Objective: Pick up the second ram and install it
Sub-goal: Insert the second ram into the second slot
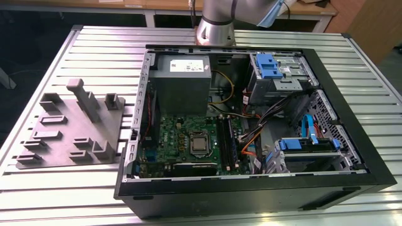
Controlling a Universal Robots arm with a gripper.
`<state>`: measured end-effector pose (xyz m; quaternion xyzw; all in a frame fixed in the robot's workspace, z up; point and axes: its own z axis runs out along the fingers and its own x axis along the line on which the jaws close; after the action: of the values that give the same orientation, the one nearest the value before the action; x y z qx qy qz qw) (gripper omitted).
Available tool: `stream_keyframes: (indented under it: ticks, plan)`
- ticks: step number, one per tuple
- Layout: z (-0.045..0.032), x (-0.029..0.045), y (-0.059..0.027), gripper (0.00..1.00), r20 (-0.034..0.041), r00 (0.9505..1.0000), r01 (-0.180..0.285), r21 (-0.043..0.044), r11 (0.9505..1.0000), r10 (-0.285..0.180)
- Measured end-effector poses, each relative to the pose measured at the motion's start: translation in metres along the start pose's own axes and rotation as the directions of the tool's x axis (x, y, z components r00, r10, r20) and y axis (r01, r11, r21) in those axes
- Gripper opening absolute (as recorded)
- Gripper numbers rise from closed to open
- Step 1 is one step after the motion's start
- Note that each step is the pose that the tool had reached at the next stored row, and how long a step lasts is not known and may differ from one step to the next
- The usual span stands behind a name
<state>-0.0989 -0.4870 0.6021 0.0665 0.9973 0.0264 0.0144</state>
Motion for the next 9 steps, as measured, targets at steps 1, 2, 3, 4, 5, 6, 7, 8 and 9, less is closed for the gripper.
stream_keyframes:
  ticks: [1, 2, 3, 4, 5, 6, 7, 8, 9]
  plan:
    - [0.0002, -0.0009, 0.0001, 0.11, 0.0, 1.0, 0.0, 0.0, 1.0, 0.0]
    - [0.0003, -0.0019, 0.0003, 0.11, 0.0, 1.0, 0.0, 0.0001, 1.0, 0.0]
    - [0.0006, -0.0028, 0.0004, 0.11, 0.0, 1.0, 0.0, 0.0, 1.0, 0.0]
    - [0.0008, -0.0039, 0.0005, 0.11, 0.0, 1.0, 0.0, 0.0, 1.0, 0.0]
    - [0.001, -0.0051, 0.0007, 0.11, -0.0001, 1.0, 0.0, 0.0, 1.0, 0.0]
    - [0.0012, -0.0061, 0.0008, 0.11, -0.0001, 1.0, 0.0, 0.0001, 1.0, 0.0]
    - [0.0015, -0.0072, 0.0009, 0.11, 0.0, 1.0, 0.0, 0.0001, 1.0, 0.0]
    - [0.0017, -0.0085, 0.0011, 0.11, -0.0001, 1.0, 0.0, 0.0, 1.0, 0.0]
    - [0.0019, -0.0097, 0.0012, 0.11, -0.0001, 1.0, 0.0, 0.0, 1.0, 0.0]
